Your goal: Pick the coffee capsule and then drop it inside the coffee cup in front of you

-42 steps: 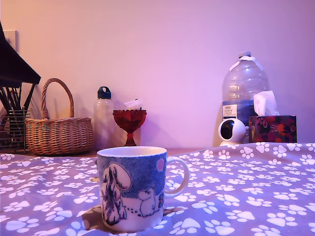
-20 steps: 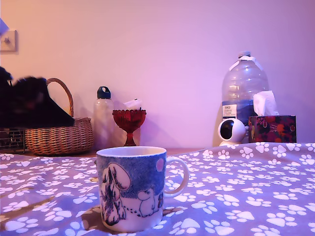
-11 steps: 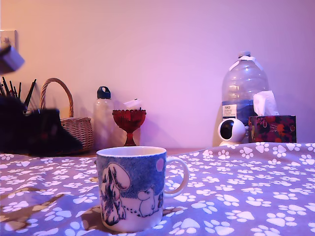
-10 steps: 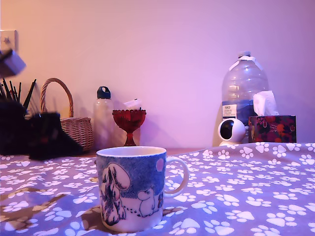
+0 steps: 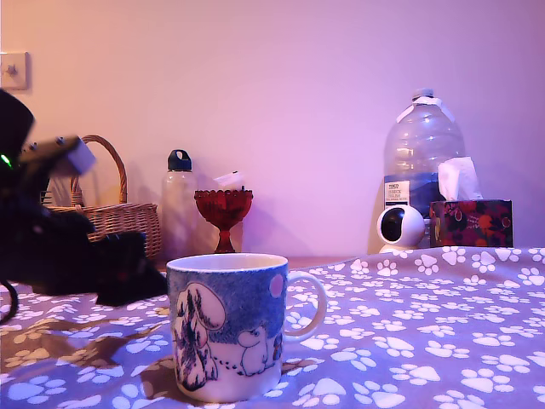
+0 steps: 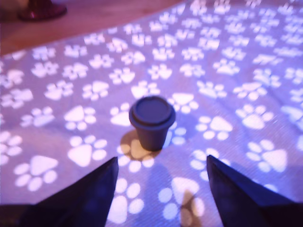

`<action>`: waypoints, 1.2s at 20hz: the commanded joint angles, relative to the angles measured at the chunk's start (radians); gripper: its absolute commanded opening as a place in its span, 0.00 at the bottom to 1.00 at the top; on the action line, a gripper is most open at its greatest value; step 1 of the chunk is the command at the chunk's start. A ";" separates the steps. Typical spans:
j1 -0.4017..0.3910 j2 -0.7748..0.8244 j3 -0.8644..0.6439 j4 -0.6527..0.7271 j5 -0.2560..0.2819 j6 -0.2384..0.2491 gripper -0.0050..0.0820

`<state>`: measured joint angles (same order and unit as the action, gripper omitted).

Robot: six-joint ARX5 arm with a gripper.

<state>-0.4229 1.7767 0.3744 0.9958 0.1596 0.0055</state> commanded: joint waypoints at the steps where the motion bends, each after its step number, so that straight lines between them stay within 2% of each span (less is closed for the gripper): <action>1: 0.002 0.040 0.031 0.008 0.011 0.003 0.68; 11: 0.002 0.212 0.193 -0.001 0.020 0.003 0.67; 18: 0.002 0.229 0.217 -0.008 0.034 0.004 0.65; 19: 0.003 0.229 0.217 -0.008 0.035 0.003 0.59; 22: 0.007 0.229 0.217 -0.008 0.034 0.003 0.33; 24: 0.009 0.229 0.217 -0.007 0.034 0.003 0.23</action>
<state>-0.4179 1.9869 0.5816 0.9806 0.1898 0.0055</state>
